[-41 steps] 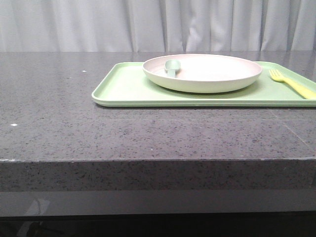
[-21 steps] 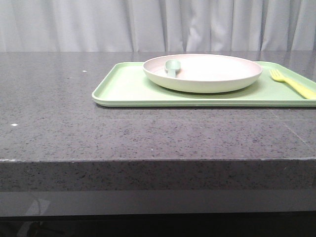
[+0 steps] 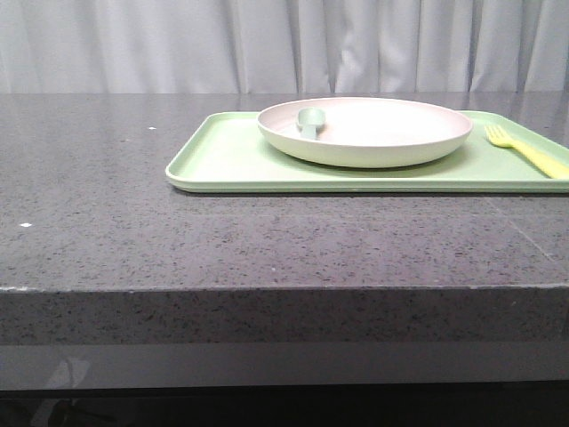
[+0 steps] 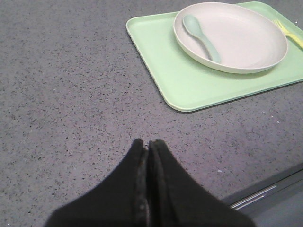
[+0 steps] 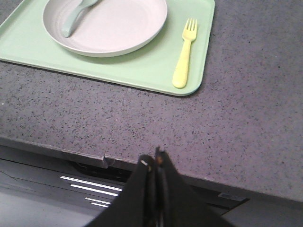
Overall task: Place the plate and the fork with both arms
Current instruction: 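Open the right gripper and raise it away from the fork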
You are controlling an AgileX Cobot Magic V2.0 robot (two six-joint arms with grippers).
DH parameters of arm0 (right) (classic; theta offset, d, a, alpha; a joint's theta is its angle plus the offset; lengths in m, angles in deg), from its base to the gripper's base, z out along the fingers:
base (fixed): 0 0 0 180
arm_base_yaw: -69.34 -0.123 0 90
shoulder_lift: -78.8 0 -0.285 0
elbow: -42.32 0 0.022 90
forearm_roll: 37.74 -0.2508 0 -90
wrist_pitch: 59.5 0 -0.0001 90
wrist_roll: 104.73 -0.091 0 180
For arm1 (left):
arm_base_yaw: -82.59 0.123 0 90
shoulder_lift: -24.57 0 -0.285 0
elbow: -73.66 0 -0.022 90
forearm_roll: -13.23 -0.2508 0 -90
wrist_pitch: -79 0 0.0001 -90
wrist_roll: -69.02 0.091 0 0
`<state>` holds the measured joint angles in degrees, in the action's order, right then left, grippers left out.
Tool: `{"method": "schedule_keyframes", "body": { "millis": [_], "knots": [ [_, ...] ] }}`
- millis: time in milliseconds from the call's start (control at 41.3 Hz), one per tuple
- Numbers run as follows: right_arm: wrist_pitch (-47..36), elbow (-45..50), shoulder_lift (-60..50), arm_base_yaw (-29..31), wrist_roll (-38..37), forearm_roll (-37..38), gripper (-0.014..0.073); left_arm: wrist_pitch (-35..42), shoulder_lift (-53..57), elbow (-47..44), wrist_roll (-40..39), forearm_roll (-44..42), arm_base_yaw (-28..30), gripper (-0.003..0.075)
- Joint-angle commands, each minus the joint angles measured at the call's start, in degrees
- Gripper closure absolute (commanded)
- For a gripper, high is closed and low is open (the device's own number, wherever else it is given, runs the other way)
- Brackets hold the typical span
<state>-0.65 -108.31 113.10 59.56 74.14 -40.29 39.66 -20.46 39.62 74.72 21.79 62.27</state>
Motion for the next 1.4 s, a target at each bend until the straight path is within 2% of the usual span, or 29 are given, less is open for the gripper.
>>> {"method": "schedule_keyframes", "body": {
  "millis": [0, 290, 387, 484, 653, 799, 992, 1186, 1331, 1380],
  "knots": [
    [-4.49, -1.29, 0.24, -0.06, -0.04, 0.64, 0.0662, 4.45, 0.05, 1.59, -0.84, 0.62, 0.00, 0.0741],
    [-4.49, -1.29, 0.24, -0.06, -0.04, 0.64, 0.0662, 4.59, 0.05, 1.59, -0.84, 0.62, 0.00, 0.0741],
    [-4.49, -1.29, 0.24, -0.06, -0.04, 0.64, 0.0662, 8.19, 3.09, -1.65, -0.84, 1.20, 0.29, 0.0741],
    [-4.42, -1.29, 0.24, -0.06, -0.04, 0.70, 0.0662, 13.36, 8.12, -6.96, -0.50, 1.51, 3.64, 0.0741],
    [-4.36, -1.29, 0.24, -0.06, -0.04, 0.70, 0.0662, 22.82, 20.31, -20.14, -0.49, -0.73, 12.89, 0.0741],
    [-4.36, -1.29, 0.24, -0.06, -0.04, 0.70, 0.0662, 24.63, 28.75, -28.50, -0.49, -0.73, 17.22, 0.0741],
    [-4.36, -1.29, 0.24, -0.06, -0.04, 0.70, 0.0662, 28.22, 35.04, -35.79, -1.71, -0.52, 17.27, 0.0741],
    [-4.36, -1.29, 0.24, -0.06, -0.04, 0.70, 0.0662, 32.66, 38.99, -39.94, -15.13, -13.02, 16.56, 0.0741],
    [-4.30, -1.29, 0.24, -0.06, -0.04, 0.70, 0.0662, 40.86, 38.99, -43.91, -15.79, -13.48, 16.56, 0.0741],
    [-4.30, -1.29, 0.24, -0.06, -0.04, 0.70, 0.0662, 40.91, 38.99, -43.80, -15.79, -13.48, 16.56, 0.0741]
  ]
}}
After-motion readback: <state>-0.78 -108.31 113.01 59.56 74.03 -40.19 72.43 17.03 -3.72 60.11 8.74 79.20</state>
